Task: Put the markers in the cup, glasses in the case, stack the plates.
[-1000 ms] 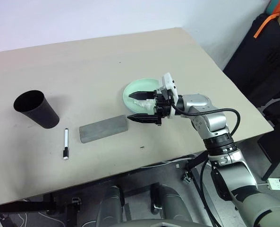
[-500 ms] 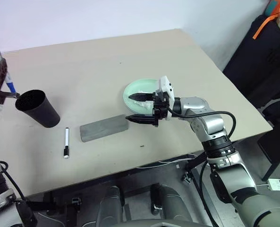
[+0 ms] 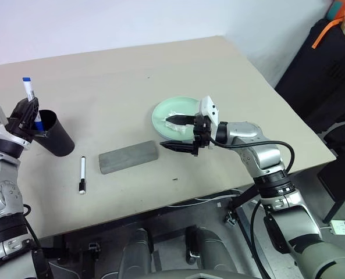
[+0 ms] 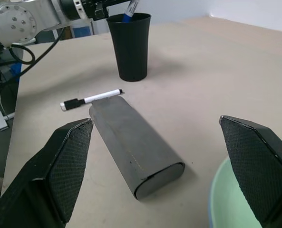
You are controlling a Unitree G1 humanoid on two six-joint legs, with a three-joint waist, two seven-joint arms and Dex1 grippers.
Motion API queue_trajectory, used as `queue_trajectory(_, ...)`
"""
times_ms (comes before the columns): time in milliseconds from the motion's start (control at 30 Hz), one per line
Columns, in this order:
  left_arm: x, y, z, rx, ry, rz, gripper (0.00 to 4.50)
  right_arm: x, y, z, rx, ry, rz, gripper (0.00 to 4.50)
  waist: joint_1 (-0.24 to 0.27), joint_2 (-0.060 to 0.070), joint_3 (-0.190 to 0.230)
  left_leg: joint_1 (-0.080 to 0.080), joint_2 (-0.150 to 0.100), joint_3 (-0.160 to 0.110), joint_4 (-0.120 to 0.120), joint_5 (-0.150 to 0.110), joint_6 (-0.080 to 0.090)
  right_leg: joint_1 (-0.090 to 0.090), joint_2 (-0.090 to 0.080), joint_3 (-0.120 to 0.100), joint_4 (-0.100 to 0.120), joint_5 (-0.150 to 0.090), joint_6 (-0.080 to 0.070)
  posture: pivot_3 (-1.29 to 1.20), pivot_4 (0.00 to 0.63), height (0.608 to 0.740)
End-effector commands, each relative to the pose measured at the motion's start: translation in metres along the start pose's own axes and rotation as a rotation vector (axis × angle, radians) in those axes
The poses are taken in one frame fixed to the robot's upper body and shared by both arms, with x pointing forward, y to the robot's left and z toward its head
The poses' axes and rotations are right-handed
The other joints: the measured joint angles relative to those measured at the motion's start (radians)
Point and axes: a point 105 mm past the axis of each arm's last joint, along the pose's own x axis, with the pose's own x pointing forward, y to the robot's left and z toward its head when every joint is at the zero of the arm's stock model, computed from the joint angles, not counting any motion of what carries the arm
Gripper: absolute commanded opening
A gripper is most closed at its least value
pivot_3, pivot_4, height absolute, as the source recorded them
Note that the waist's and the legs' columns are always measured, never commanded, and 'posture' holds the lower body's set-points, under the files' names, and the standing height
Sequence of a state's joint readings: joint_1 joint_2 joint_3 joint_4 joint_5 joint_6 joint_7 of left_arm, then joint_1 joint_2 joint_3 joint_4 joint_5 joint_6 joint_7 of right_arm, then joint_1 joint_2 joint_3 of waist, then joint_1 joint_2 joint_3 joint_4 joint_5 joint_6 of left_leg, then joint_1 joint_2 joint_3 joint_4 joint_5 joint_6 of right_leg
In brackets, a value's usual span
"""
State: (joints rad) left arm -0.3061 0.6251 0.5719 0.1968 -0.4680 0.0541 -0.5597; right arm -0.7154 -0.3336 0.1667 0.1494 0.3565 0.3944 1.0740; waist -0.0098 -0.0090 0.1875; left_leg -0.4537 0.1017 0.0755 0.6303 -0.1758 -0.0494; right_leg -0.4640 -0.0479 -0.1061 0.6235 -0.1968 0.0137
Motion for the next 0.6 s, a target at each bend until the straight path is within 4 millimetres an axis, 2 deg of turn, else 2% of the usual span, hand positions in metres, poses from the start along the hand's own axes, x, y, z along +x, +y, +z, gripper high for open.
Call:
queue_trajectory(33,-0.002,0.002,0.006,0.024,-0.025,0.010,0.26,-0.001,0.000,0.017,-0.075,-0.037,-0.006,4.48,0.000,0.000,0.000,0.000,0.000,0.000,0.000,0.000,0.000,0.000,0.000,0.000,0.000,0.000,0.000,0.00,0.150,0.735)
queue_trajectory(300,-0.004,0.004,0.001,0.022,0.000,0.028,3.00,0.000,-0.003,0.018,-0.091,-0.035,-0.014,4.50,0.000,0.000,0.000,0.003,0.000,0.000,0.000,0.000,0.000,0.001,0.000,0.001,0.001,0.000,0.000,0.00,0.150,0.735)
queue_trajectory(433,-0.005,-0.002,0.004,0.020,-0.009,0.001,4.44,0.000,-0.004,0.019,-0.096,-0.038,-0.014,4.50,0.000,0.000,0.000,0.003,0.000,0.000,0.000,0.000,-0.001,0.001,0.000,0.001,0.001,0.000,0.000,0.00,0.150,0.735)
queue_trajectory(600,-0.004,0.000,0.030,0.051,-0.027,0.028,4.47,0.002,-0.005,0.020,-0.095,-0.046,-0.008,4.50,0.000,0.000,0.000,0.003,0.000,0.000,0.000,0.000,-0.001,0.001,0.000,0.001,0.001,0.000,0.000,0.00,0.150,0.735)
